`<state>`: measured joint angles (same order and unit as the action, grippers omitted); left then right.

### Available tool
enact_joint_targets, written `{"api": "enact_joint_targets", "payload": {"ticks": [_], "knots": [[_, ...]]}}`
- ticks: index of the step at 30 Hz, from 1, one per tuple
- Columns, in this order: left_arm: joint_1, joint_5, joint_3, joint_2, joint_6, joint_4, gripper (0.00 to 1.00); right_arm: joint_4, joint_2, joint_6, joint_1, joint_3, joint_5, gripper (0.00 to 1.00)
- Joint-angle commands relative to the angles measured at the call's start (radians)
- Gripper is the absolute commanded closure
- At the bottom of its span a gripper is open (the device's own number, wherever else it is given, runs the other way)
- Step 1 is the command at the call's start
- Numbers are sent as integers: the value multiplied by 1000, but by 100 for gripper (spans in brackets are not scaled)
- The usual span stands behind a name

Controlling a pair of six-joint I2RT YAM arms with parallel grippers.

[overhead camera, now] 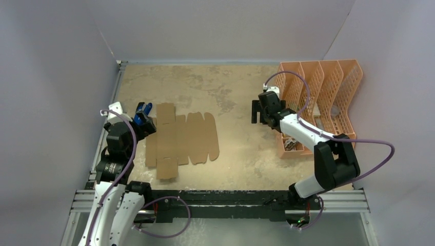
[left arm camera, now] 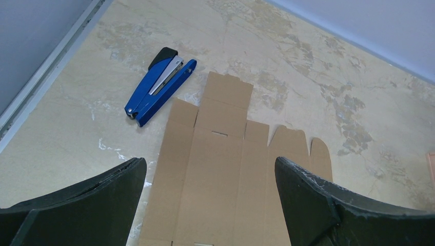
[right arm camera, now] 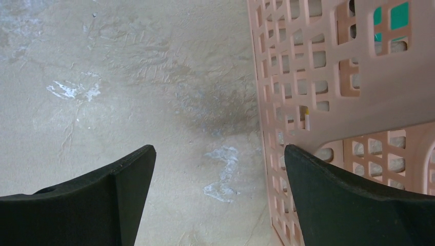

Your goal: Fold the paper box

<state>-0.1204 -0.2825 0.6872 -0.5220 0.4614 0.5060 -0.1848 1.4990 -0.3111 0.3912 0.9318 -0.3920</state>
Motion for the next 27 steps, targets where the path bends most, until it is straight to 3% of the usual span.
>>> {"api": "enact_joint_targets", "payload": {"ticks": [1,5,11,20,27], "knots": [[-5,23,-16,-46,38,-82,3,-12,3,9,-20,67,-59,1],[-5,54,-24,-179,162,-107,3,-20,-23,42,-16,105,18,1],[-10,220,-29,-442,221,-196,3,147,-118,119,27,42,379,1],[-164,204,61,-841,214,-309,5,153,-80,129,162,40,402,1],[-202,312,142,-1123,147,-366,9,166,-154,99,186,-52,398,1]]}}
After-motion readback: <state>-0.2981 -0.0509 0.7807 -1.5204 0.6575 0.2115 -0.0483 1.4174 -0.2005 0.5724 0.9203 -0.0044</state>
